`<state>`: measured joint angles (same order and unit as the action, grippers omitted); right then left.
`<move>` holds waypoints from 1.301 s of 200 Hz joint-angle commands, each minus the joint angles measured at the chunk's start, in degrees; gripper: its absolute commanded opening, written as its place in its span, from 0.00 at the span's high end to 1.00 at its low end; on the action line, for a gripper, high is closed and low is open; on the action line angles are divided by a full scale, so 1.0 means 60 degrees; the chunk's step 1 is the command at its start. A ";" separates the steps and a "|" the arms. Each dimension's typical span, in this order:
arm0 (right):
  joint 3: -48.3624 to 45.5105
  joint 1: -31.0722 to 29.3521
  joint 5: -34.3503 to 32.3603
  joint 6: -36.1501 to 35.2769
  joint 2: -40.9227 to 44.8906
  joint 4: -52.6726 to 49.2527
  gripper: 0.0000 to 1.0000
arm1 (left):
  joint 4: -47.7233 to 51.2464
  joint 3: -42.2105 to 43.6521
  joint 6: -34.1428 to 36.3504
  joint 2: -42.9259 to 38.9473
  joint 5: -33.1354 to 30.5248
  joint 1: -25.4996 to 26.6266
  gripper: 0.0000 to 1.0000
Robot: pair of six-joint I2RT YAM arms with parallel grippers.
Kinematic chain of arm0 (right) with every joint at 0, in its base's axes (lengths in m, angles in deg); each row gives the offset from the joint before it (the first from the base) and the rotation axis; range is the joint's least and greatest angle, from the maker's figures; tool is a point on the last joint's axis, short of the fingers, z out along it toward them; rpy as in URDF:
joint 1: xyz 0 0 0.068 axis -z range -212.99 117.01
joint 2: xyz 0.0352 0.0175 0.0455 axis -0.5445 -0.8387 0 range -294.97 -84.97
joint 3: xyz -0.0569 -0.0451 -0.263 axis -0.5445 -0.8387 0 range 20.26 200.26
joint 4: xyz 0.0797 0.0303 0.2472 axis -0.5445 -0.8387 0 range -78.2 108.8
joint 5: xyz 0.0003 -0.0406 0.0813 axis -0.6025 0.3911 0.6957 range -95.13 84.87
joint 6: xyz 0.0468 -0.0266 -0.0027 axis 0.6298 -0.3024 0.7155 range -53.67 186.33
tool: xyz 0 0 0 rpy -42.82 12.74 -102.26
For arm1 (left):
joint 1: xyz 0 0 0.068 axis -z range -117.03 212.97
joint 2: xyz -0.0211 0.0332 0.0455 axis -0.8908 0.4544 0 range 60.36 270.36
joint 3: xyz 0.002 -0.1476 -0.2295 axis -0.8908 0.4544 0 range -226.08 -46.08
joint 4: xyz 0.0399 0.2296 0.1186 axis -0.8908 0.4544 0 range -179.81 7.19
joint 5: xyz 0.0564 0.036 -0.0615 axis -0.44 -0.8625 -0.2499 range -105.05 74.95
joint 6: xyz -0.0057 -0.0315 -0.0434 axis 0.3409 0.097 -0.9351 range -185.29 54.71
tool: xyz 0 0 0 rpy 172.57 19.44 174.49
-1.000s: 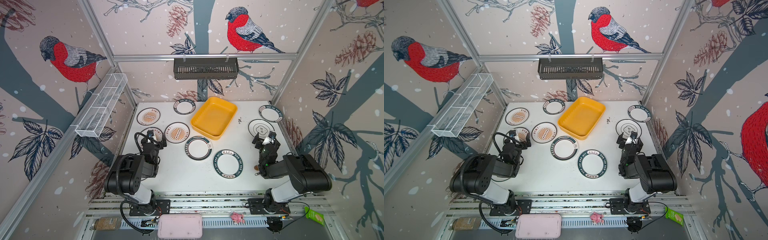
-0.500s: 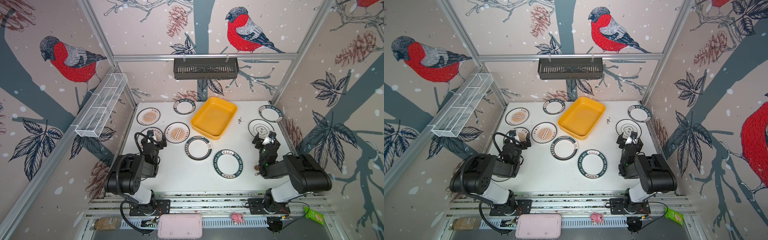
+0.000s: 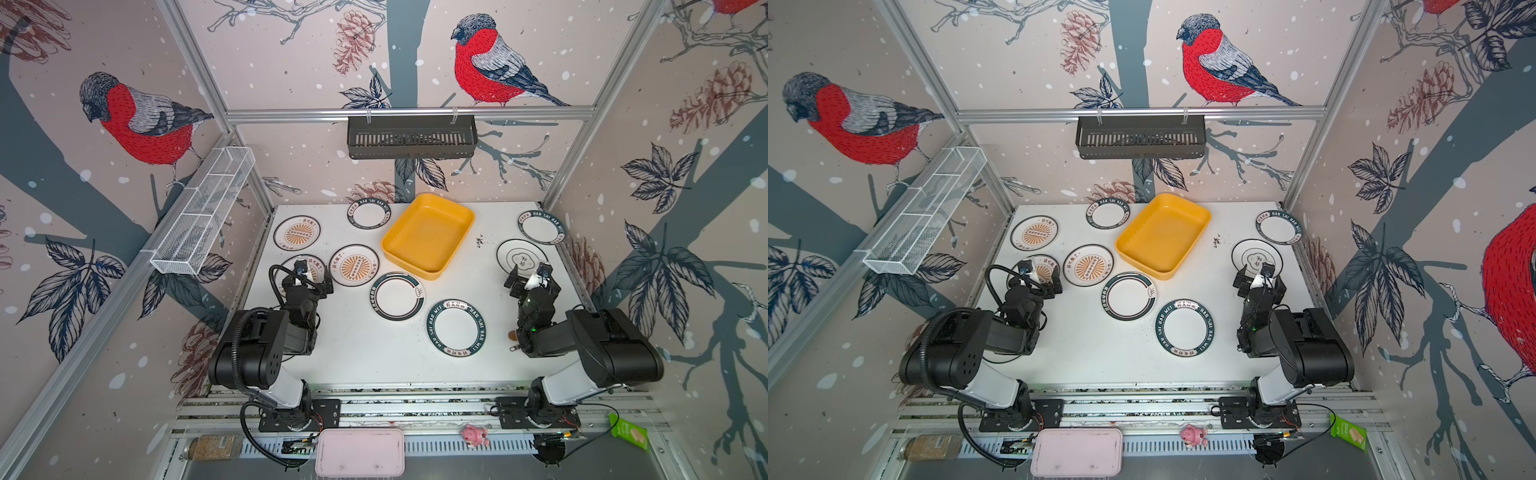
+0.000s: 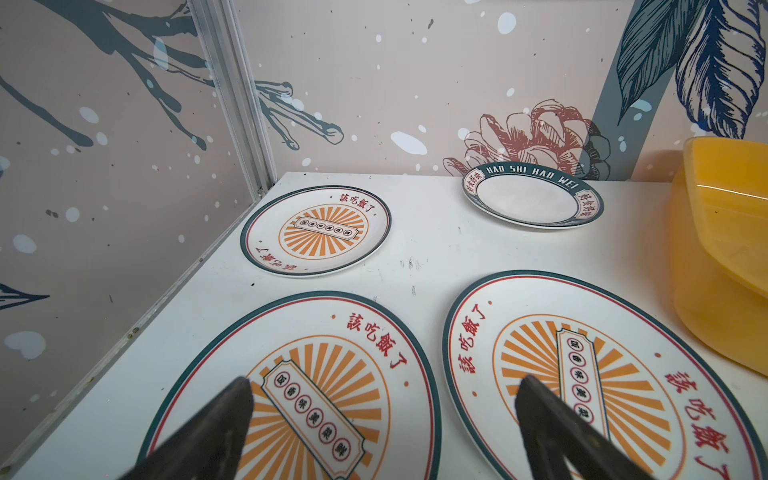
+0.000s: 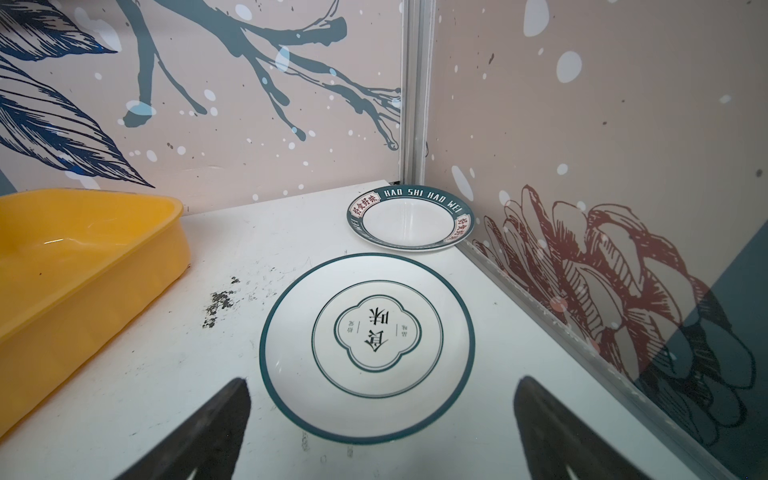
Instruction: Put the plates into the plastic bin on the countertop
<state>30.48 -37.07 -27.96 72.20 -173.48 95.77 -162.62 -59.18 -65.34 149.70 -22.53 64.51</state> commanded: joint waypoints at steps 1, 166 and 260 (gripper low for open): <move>0.0053 0.0003 -0.0121 0.0003 0.0002 0.0299 0.00 | -0.0461 0.0003 0.0053 -0.0022 0.0061 0.0003 0.02; 0.6219 -0.4507 0.2711 0.7916 0.4119 -1.1534 0.01 | 1.0263 -0.5824 -0.6789 -0.5045 0.4699 0.1194 0.02; 0.7117 -0.7016 0.2604 0.6599 0.3251 -0.9075 0.01 | 0.7784 -0.5069 -0.7602 -0.5484 0.5377 0.2761 0.02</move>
<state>75.81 -80.02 -14.23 112.57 -154.93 34.57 -110.56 -89.17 -110.43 117.37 7.41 81.04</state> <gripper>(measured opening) 0.995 0.978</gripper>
